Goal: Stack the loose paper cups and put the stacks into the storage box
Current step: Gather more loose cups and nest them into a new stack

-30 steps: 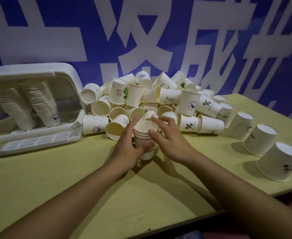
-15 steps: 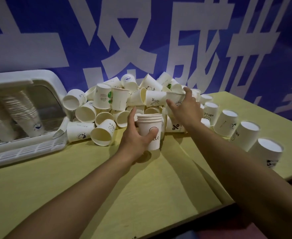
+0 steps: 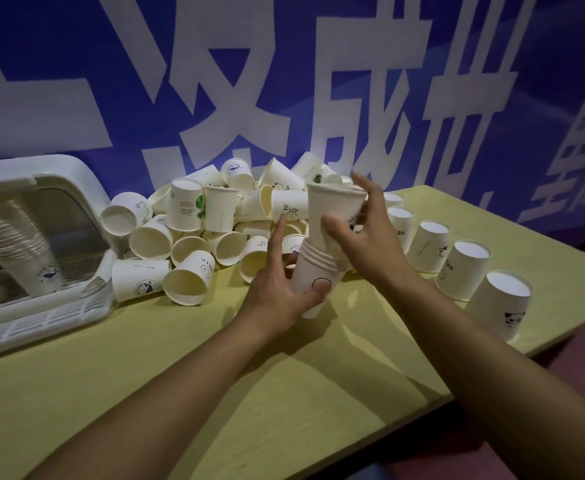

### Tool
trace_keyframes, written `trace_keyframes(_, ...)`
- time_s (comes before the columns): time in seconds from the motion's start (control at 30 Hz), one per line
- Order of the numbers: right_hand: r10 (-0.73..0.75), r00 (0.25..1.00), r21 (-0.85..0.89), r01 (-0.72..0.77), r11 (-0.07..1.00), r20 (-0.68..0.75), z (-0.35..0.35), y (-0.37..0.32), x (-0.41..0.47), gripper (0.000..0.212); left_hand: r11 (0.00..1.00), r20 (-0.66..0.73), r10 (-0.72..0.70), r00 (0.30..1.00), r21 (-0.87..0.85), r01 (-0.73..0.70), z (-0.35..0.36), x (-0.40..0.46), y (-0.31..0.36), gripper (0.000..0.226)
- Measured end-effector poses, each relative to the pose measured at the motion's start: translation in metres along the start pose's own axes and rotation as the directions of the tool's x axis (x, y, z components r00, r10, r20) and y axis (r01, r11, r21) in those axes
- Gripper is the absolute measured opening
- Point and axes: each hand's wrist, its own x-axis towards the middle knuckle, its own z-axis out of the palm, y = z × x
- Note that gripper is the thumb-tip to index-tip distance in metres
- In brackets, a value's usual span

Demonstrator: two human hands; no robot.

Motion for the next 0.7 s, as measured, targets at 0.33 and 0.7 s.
trace_keyframes(0.33, 0.011, 0.998, -0.558, -0.046, 0.828, -0.066, -0.07, 0.008, -0.064, 0.064, 0.969, 0.065, 0.168, 0.984, -0.196, -0.153, 0.051, 0.005, 0.031, 0.073)
trace_keyframes(0.7, 0.259, 0.883, -0.678, -0.468, 0.568, -0.392, -0.158, 0.054, -0.087, 0.068, 0.959, 0.237, 0.155, 0.959, -0.27, -0.089, 0.1, 0.004, 0.036, 0.068)
